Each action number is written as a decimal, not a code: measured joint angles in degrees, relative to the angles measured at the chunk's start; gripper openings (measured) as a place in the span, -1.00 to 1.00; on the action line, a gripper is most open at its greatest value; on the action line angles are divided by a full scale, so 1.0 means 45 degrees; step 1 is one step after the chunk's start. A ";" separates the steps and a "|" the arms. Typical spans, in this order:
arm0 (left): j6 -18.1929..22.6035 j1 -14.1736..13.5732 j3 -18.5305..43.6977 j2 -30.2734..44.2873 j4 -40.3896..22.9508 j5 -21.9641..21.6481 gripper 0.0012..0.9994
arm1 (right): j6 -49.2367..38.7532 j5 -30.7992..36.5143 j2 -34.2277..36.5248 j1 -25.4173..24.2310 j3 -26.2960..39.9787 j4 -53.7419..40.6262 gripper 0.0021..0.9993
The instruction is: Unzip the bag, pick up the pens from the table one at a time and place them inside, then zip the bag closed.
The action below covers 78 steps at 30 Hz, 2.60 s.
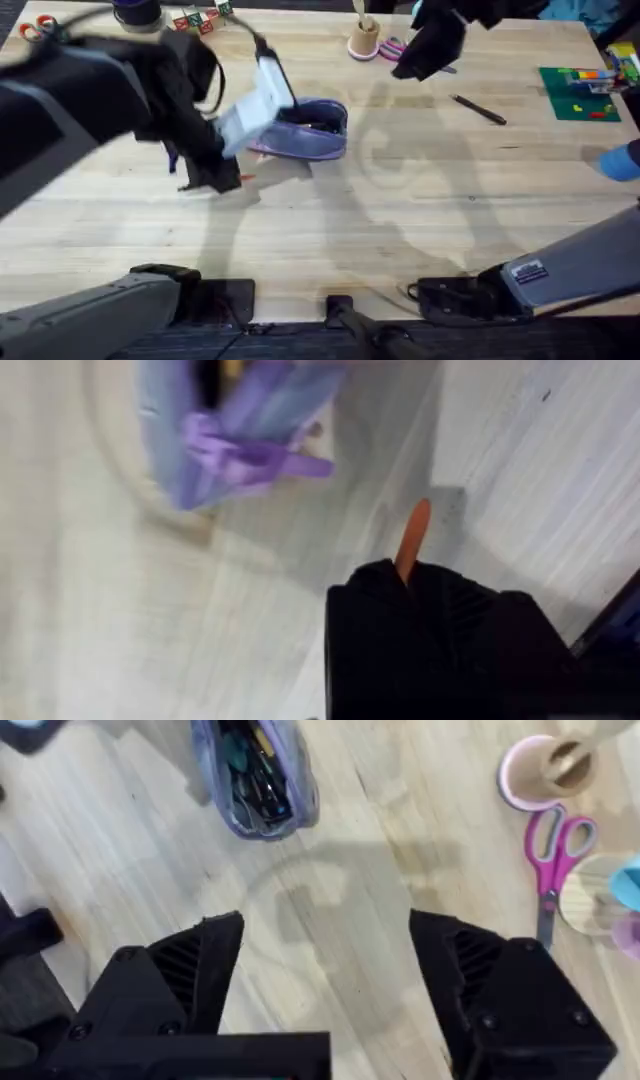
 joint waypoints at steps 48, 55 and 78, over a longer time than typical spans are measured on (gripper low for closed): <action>-0.1298 -0.3337 0.5418 0.3749 0.2936 0.5832 -0.92 | 0.0000 -0.0002 -0.1147 -0.2685 0.0000 -0.0371 0.99; -0.1331 -0.3337 0.5418 0.3842 0.1514 0.4265 -0.92 | 0.0000 -0.0001 -0.1147 -0.2685 0.0000 -0.0375 0.99; -0.1416 -0.3337 0.5418 0.3841 0.0955 0.1177 0.95 | 0.0000 -0.0002 -0.1147 -0.2685 0.0000 -0.0375 0.99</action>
